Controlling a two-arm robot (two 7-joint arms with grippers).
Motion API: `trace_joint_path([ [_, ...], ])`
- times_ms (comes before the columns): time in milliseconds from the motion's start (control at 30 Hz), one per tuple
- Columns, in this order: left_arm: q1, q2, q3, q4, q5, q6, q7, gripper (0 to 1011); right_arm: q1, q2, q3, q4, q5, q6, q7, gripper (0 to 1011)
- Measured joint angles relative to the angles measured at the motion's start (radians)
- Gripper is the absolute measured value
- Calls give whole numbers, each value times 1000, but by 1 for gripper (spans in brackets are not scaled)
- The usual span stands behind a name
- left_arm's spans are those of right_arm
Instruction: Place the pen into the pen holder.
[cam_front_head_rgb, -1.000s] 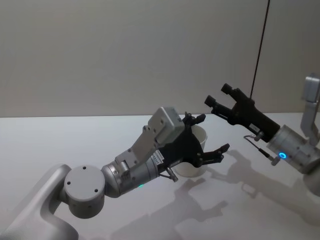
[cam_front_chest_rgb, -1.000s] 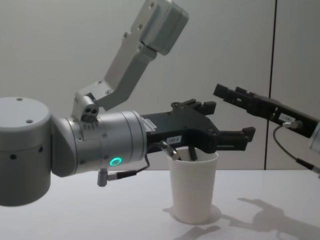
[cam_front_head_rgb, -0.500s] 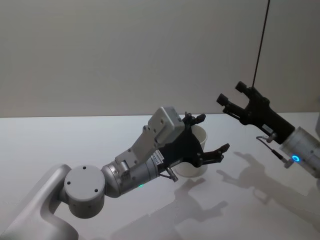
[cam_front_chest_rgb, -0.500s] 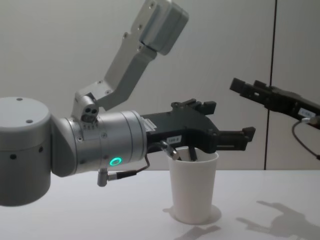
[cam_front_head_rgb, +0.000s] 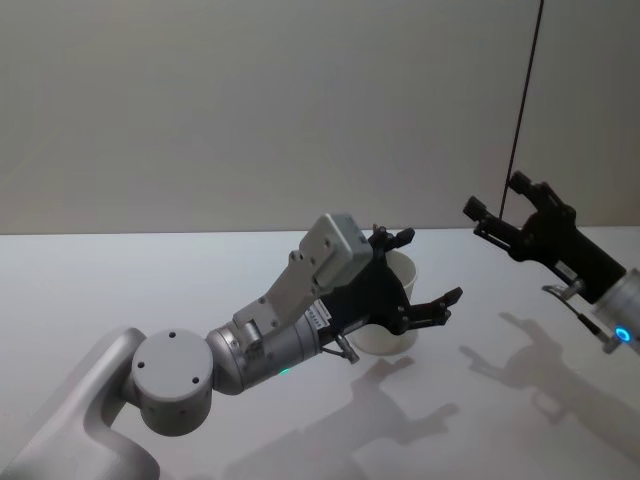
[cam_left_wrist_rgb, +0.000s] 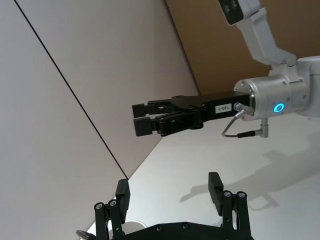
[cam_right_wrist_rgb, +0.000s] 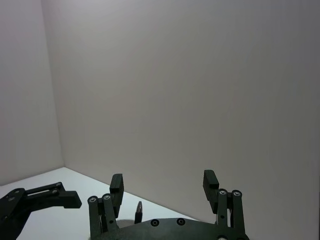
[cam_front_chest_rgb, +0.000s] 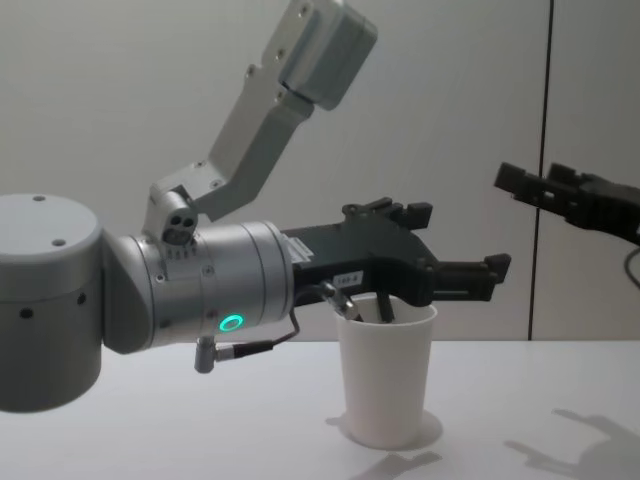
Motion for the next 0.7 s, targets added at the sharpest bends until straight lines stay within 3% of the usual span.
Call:
trace_joint_path([
  [200, 0, 0, 0, 0, 0, 0, 0, 1003, -55, 21, 7, -75, -23, 17, -63, 1001],
  [700, 0, 0, 0, 0, 0, 0, 0, 1003, -144, 49, 15, -186, -76, 54, -200, 1002],
])
